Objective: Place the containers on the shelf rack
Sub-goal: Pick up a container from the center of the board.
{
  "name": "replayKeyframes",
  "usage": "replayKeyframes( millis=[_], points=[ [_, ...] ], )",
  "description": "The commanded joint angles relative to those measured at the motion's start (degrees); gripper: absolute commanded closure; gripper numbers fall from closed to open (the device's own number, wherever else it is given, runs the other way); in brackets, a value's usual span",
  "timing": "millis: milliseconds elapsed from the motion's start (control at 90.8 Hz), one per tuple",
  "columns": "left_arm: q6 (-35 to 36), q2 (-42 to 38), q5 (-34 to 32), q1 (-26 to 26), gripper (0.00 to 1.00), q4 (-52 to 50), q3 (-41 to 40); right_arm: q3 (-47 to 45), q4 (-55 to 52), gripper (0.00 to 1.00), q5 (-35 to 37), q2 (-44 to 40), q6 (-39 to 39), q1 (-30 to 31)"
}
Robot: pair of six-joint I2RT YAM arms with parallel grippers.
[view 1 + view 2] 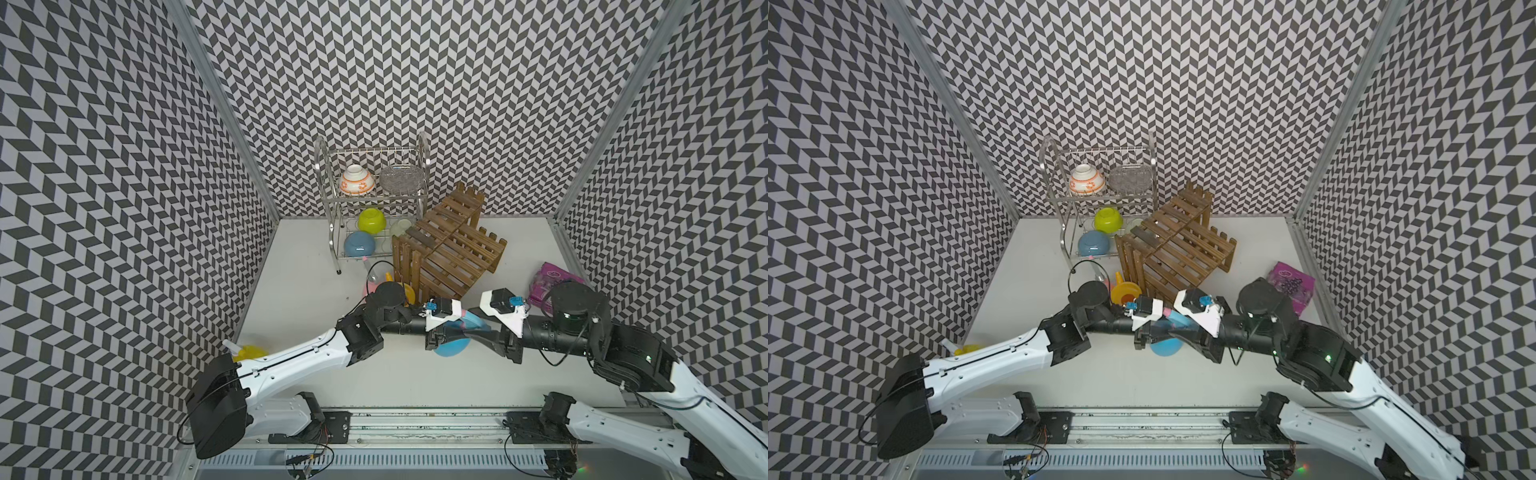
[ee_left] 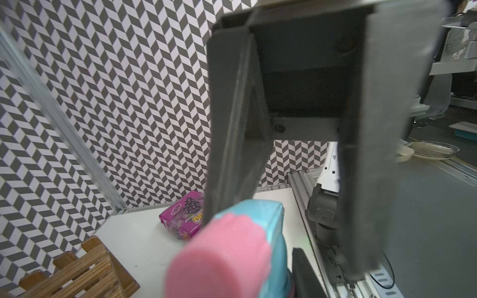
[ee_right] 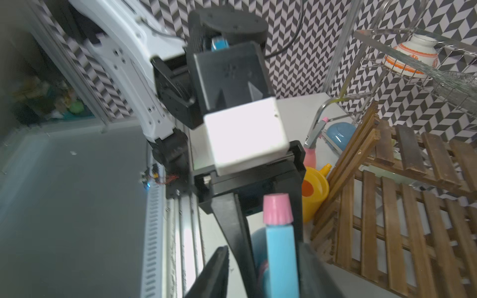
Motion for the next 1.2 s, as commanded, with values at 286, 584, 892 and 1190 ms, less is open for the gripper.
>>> replayKeyframes(
  millis=[286, 584, 892, 1190],
  points=[
    [-5.6, -5.8, 3.9, 2.4, 1.00, 4.5, -2.0, -9.0, 15.2, 0.30, -0.8, -11.1, 9.5, 0.3],
    [-8.2, -7.1, 9.4, 4.2, 1.00, 5.3, -1.3, -8.4, 15.0, 0.52, -4.9, -6.9, 8.6, 0.2],
    [-11.4, -6.8, 11.6, 4.3, 1.00, 7.8, -1.7, -8.7, 17.3, 0.71, -7.3, -6.2, 8.8, 0.2],
    [-11.2, -6.8, 11.4, 4.4, 1.00, 7.3, -1.5, -8.5, 17.8, 0.90, -5.9, -6.3, 8.8, 0.2]
  ],
)
